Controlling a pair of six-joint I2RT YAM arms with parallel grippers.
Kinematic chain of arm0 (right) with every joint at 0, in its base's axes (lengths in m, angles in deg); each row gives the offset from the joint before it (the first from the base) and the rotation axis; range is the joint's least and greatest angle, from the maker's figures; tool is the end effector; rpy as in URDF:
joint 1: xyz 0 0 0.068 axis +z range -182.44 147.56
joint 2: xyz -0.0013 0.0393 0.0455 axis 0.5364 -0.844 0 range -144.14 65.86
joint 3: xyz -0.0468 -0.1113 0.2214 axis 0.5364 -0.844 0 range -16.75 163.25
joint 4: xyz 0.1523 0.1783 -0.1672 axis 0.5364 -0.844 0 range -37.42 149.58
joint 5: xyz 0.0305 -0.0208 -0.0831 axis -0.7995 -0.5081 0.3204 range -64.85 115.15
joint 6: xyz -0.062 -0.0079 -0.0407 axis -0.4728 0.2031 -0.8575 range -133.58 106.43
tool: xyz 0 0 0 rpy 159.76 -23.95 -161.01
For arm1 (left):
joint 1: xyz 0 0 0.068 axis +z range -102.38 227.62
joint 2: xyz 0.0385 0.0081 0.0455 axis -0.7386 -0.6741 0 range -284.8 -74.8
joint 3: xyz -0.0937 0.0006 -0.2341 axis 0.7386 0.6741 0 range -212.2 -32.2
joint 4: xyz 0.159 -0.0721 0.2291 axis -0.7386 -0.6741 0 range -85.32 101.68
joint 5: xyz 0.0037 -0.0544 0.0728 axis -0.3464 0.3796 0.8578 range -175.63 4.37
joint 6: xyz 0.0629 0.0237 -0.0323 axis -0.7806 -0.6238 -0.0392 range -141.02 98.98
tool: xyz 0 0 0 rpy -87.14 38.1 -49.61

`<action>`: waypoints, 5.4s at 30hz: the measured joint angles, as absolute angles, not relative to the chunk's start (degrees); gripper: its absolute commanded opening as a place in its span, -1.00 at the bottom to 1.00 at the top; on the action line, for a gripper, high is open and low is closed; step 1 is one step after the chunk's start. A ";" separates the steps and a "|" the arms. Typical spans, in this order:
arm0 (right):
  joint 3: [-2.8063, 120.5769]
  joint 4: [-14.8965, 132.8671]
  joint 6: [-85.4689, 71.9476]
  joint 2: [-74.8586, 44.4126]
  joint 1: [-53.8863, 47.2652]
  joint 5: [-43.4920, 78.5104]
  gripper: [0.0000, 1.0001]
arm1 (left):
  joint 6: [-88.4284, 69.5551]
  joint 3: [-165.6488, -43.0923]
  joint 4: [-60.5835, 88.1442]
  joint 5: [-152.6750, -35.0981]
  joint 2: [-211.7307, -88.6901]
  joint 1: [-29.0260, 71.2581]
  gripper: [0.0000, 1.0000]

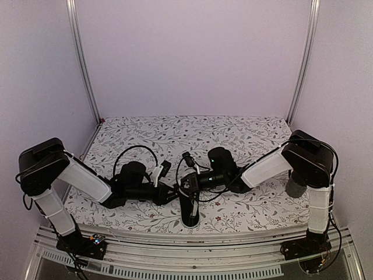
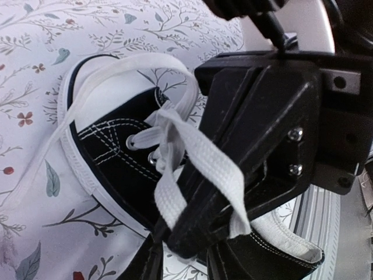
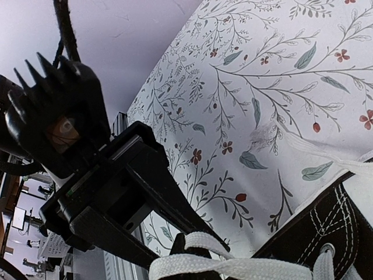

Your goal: Tie the shoes

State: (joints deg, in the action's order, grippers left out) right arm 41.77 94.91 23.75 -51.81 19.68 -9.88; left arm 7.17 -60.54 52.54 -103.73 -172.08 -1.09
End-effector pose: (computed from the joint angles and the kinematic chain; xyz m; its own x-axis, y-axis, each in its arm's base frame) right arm 0.2412 0.3684 0.0739 -0.7846 -0.1998 -0.5869 -0.6200 0.2635 0.7391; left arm 0.1984 -0.2553 0.0579 -0.6965 0.1127 -0.7086 0.6423 0.5382 -0.5457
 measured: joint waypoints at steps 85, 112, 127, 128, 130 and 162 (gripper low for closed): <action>97.27 22.50 -9.65 -73.08 26.06 25.18 -0.95 | 20.46 -54.53 25.22 -89.42 -156.82 -1.88 -1.00; 65.07 27.51 4.45 -33.34 20.27 44.72 -0.96 | 20.15 -57.78 21.89 -87.82 -155.90 -1.86 -1.00; 40.88 33.95 11.05 -4.12 18.17 28.02 -0.96 | 7.23 -81.35 17.26 -91.63 -168.45 2.01 -1.00; 39.96 35.72 11.05 -3.55 19.48 25.86 -0.96 | 6.36 -83.07 16.89 -92.08 -169.37 2.56 -1.00; 37.95 40.20 11.24 -3.72 23.20 21.27 -0.96 | 4.72 -86.00 16.56 -93.15 -170.72 3.58 -1.00; 46.56 56.99 6.39 -23.15 28.75 20.33 0.27 | -6.27 -88.76 13.92 -105.61 -167.29 6.54 -1.00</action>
